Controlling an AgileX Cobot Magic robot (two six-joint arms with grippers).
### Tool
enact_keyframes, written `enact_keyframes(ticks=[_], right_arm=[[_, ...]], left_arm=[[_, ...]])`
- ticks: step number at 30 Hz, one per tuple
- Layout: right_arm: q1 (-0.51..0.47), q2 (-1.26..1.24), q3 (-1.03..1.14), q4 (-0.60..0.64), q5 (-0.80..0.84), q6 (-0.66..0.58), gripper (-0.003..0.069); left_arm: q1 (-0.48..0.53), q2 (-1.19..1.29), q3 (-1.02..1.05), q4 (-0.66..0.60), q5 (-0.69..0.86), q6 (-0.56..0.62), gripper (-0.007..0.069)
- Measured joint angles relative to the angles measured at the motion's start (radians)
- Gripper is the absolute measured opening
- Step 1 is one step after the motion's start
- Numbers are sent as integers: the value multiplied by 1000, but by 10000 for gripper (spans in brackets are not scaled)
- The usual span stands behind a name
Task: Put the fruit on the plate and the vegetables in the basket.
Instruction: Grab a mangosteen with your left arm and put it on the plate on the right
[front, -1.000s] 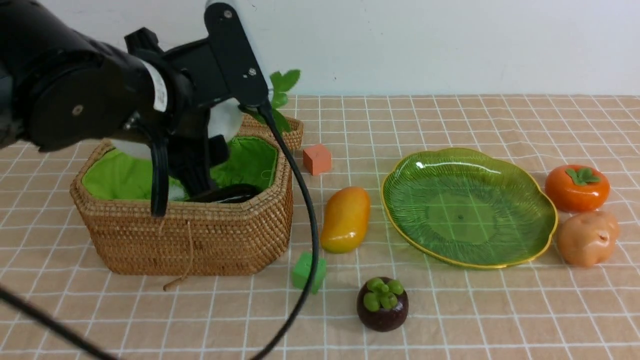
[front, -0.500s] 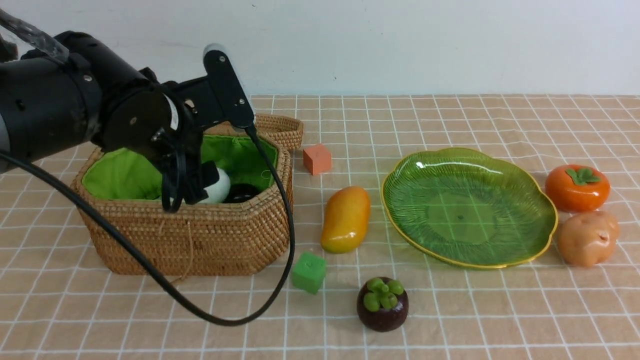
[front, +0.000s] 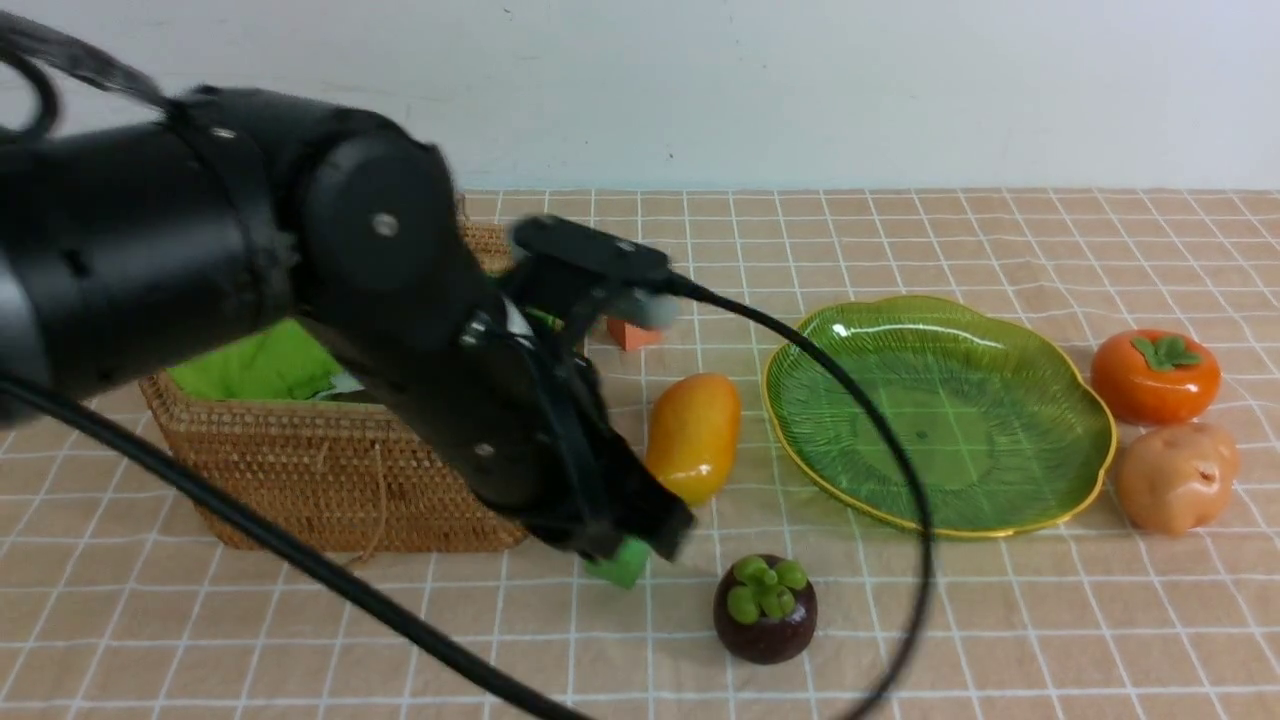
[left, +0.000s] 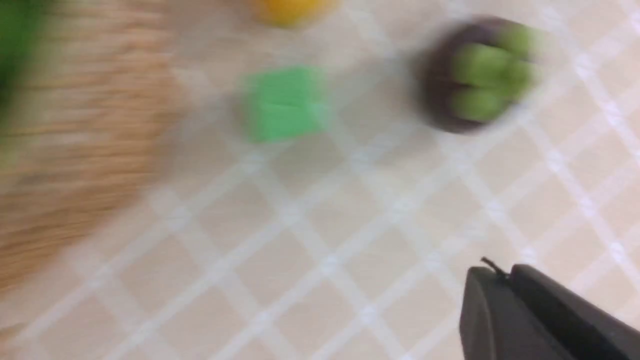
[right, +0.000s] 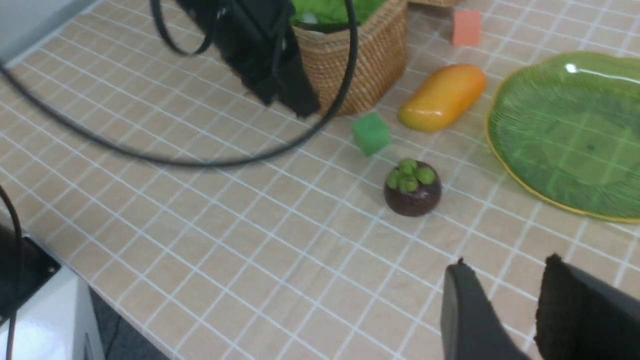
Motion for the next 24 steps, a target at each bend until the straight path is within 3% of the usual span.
enact_keyframes(ticks=[3,6,7,8,10,12,14,18,24], right_arm=[[0,-2,-25,-26,36,13,224],[0,-12,-33,-34,62,17,224],[0,-13,-33,-35,62,17,224],[0,-22,-33,-38,62,18,224],[0,-31,-33,-39,62,20,224],[0,-41,-33,-36,62,20,224],[0,-54,-34,-30,62,20,224],[0,-87,-34,-21,62,20,224],[0,-101,-35,-13,62,23,224]], left_arm=[[-80,100,-62,-6,-3,49,52],[-139,202,-126,41,-32,94,199],[-142,202,-129,45,-36,96,211],[-163,257,-158,87,-70,103,334],[-170,300,-180,139,-129,104,482],[-172,325,-186,191,-184,94,584],[-172,344,-190,224,-217,84,632],[-172,404,-192,325,-248,54,652],[-172,455,-195,352,-238,43,542]])
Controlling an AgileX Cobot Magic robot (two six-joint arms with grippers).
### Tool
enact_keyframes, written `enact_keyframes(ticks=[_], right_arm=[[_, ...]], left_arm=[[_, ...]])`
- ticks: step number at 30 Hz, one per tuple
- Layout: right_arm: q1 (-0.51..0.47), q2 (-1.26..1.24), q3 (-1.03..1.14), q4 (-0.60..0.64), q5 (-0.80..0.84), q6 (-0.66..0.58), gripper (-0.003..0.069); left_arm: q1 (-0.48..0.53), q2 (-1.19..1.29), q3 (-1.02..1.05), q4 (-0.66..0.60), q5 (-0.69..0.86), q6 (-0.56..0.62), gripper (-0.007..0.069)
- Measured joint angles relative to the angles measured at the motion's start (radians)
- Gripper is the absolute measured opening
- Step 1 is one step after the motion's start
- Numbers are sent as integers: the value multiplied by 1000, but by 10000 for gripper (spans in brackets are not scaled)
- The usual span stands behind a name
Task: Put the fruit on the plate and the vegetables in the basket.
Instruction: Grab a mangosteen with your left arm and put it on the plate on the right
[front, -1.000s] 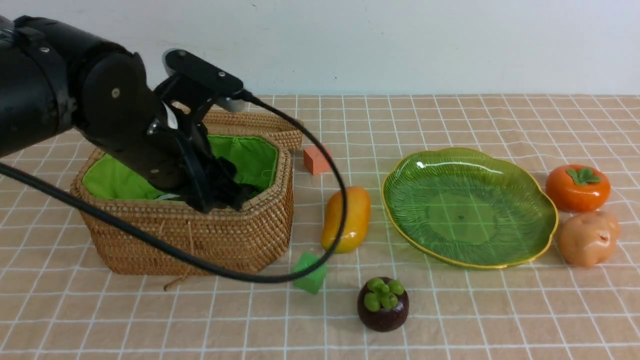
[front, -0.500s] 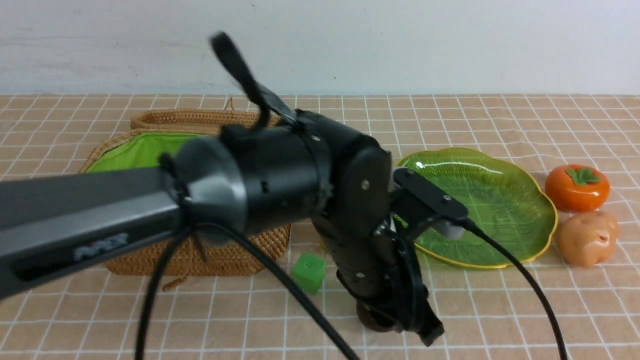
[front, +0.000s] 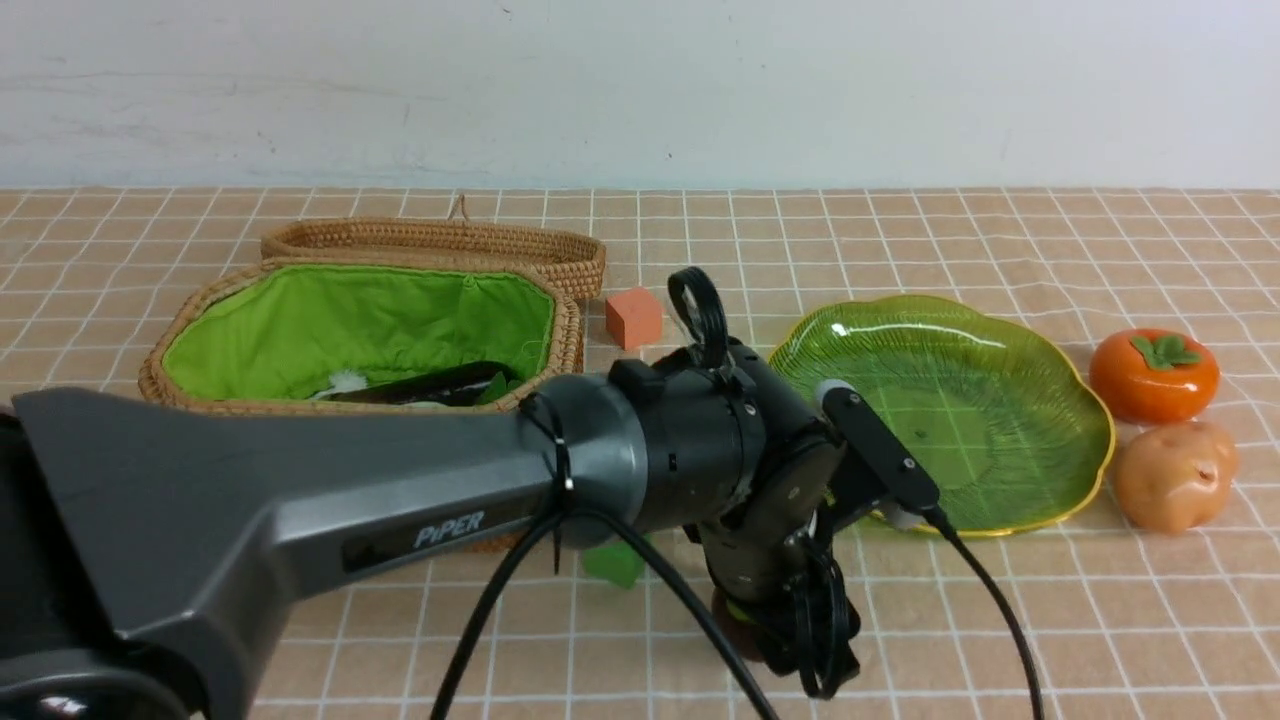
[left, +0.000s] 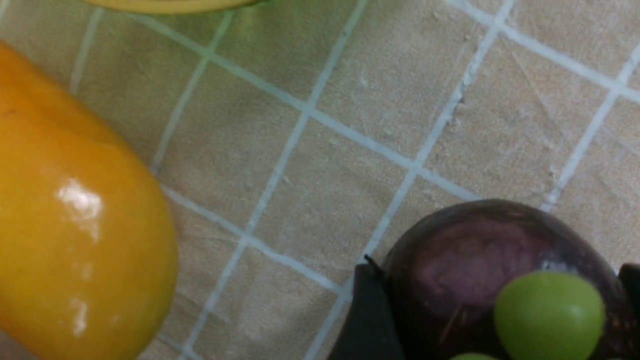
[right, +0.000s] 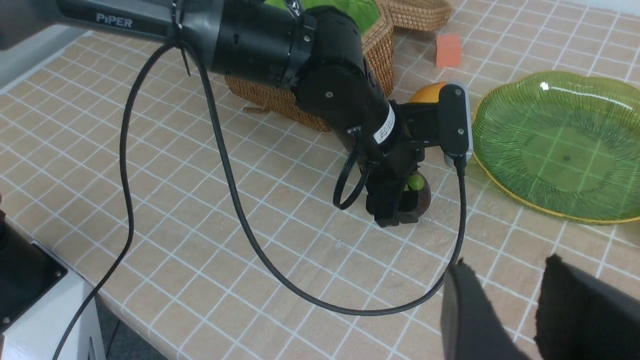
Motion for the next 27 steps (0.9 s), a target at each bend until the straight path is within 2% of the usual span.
enact_keyframes(ticks=[4,8,13,17,24,27], right_arm=[[0,0,0,-1,0,0,224],[0,0,0,-31,0,1,224],[0,0,0,-78,0,47,224],[0,0,0,-102,0,85,227],[0,0,1,-60,1,101,227],[0,0,3,-50,1,105,227]], left_arm=[[0,0,-17,0,28,-5,543],[-12,-6,-125,-9,85,-42,543],[-17,-8,-292,-46,-36,-101,543],[7,106,-441,-59,-225,-123,543],[25,308,-548,-42,-276,-127,543],[25,333,-555,-26,-271,-128,580]])
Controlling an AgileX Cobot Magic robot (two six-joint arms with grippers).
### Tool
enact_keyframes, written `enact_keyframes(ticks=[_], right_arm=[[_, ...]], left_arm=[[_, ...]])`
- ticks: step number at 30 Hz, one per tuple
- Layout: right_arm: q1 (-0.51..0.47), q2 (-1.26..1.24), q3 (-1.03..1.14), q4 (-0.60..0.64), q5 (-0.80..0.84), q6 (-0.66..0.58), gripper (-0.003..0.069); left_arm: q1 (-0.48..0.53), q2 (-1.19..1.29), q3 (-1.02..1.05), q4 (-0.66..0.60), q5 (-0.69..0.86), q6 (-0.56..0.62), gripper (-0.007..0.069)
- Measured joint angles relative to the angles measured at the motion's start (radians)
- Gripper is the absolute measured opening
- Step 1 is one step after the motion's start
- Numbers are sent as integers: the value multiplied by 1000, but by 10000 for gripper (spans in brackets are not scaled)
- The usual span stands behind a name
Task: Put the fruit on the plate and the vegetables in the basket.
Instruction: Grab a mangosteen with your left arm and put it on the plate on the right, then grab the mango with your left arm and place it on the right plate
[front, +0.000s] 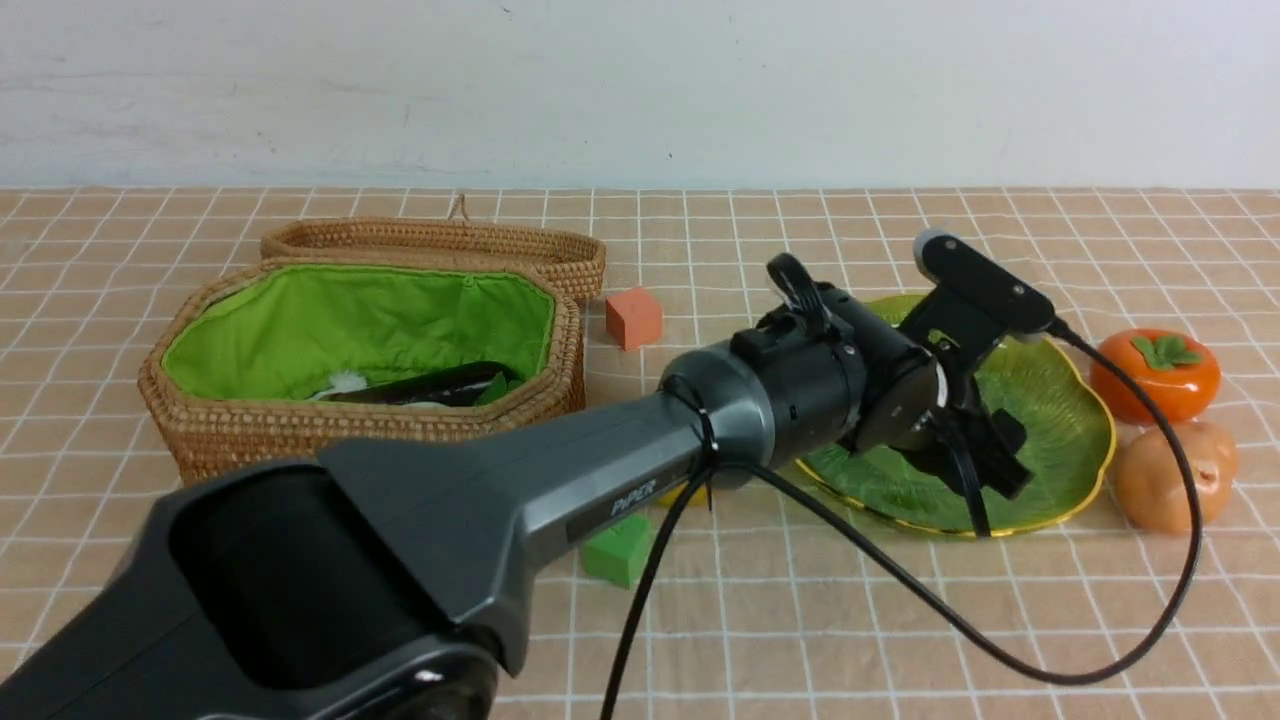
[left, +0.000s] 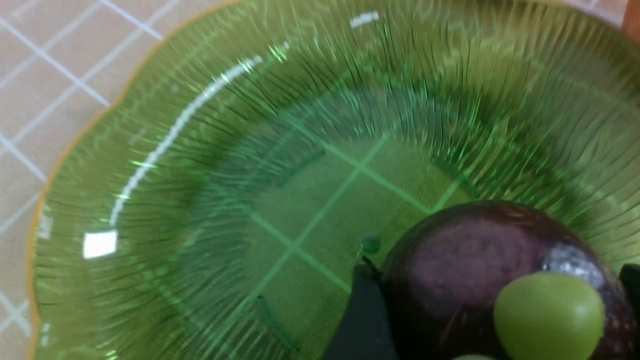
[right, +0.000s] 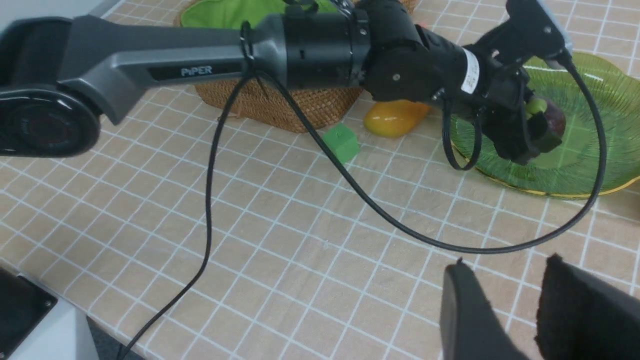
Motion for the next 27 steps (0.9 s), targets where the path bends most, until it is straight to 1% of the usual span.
enact_keyframes(ticks=[1,2,3,5,8,10,12,13,14,16,18,19,21,24,27], right_arm=[[0,0,0,2,0,0,227],[0,0,0,2,0,0,229],[0,0,0,2,0,0,229],[0,0,0,2,0,1,230],[0,0,0,2,0,1,230],[0,0,0,-1,0,1,230],[0,0,0,-12,0,1,232],[0,0,0,-12,0,1,232],[0,0,1,-25,0,1,232],[0,0,7,-27,0,1,232],[0,0,13,-26,0,1,232],[0,0,19,-26,0,1,232],[0,0,33,-26,0,1,234],[0,0,49,-26,0,1,235],[0,0,52,-26,0,1,234]], left_arm=[[0,1,-1,2,8,-1,601],[0,-2,-2,6,23,-2,642],[0,-10,-3,6,38,-2,654],[0,-36,-3,6,83,-3,667],[0,-118,-3,6,191,-3,656],[0,-179,-6,2,286,-6,633],[0,-243,-12,1,411,-39,589],[0,-243,-12,1,423,-44,589],[4,-285,-18,11,528,-89,540],[16,-300,-20,23,631,-136,487],[30,-297,-21,28,664,-159,468],[48,-287,-21,32,700,-193,455],[81,-254,-21,38,726,-225,449],[136,-192,-20,38,720,-254,463],[152,-149,-20,60,692,-254,488]])
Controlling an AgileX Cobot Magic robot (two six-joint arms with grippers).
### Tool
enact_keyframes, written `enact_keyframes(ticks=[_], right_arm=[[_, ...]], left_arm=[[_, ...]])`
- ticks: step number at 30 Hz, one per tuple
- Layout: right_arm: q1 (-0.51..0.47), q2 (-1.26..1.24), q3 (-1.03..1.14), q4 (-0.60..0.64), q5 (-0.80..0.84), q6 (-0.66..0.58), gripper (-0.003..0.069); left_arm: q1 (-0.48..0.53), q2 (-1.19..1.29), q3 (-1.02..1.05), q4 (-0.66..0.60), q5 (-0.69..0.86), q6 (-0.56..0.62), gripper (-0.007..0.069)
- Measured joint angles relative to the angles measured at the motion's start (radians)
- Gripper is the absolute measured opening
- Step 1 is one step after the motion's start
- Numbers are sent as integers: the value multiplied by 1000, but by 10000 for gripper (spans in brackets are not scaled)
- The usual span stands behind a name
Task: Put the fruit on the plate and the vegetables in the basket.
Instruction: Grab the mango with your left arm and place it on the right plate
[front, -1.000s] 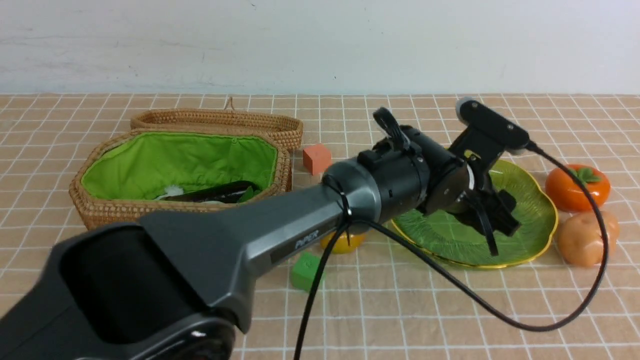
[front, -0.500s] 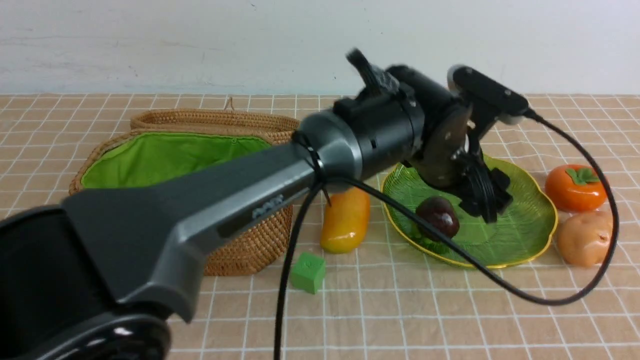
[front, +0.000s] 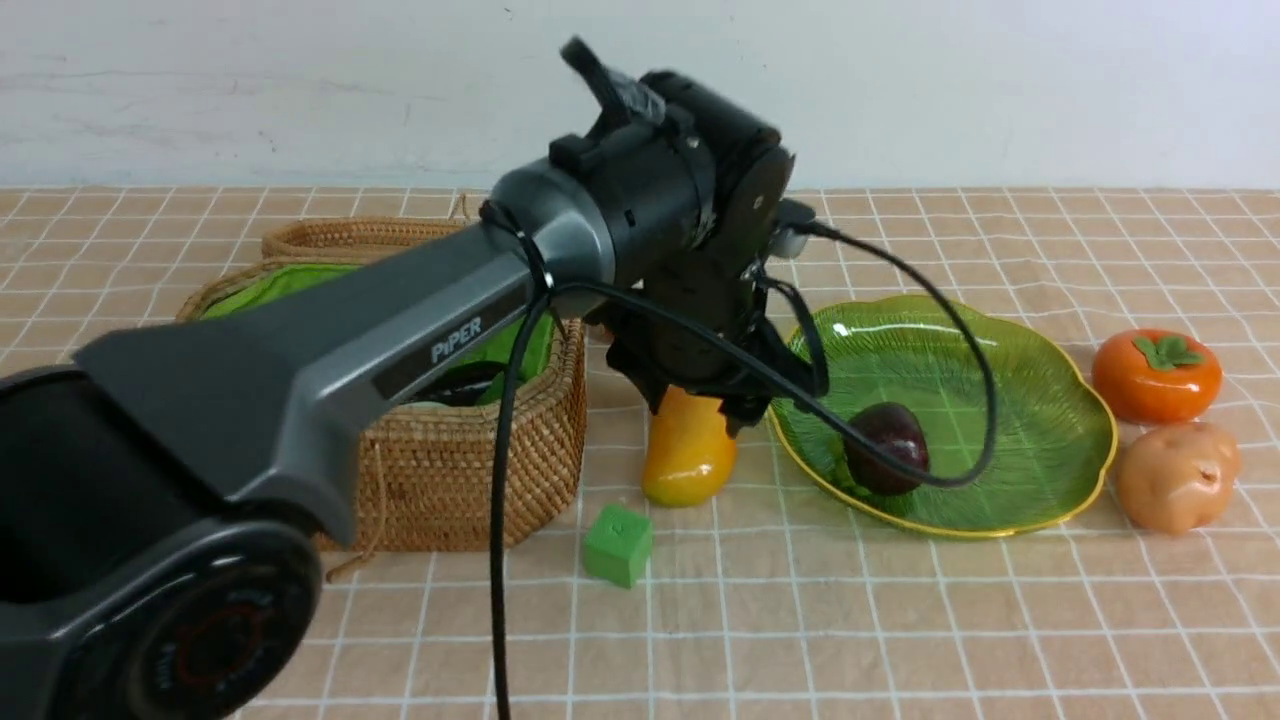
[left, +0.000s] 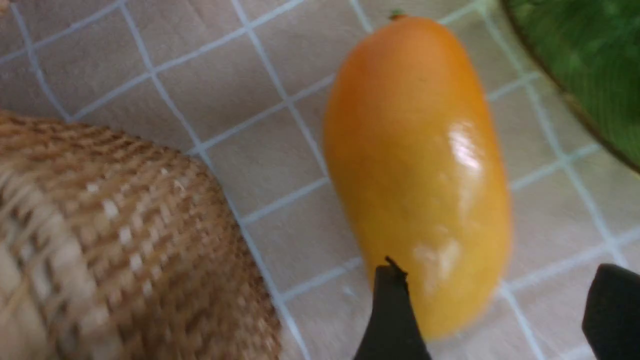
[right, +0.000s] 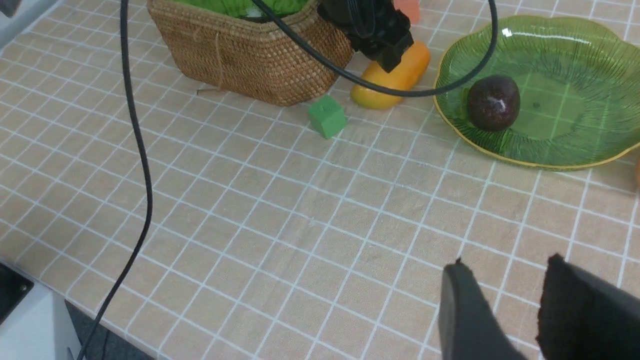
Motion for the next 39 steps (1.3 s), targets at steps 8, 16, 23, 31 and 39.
enact_keyframes(ticks=[8,16,23,31,39], right_arm=[[0,0,0,2,0,0,234],[0,0,4,21,0,0,234],[0,0,4,23,0,-9,234],[0,0,4,-4,0,-21,234],[0,0,4,-50,-9,-21,234]], left_arm=[[-1,90,0,81,-123,-3,559],[-2,138,-3,168,-149,-60,572],[-2,129,-8,177,-112,-67,555],[-17,59,-69,182,-91,-66,555],[-66,63,-171,70,-356,37,555]])
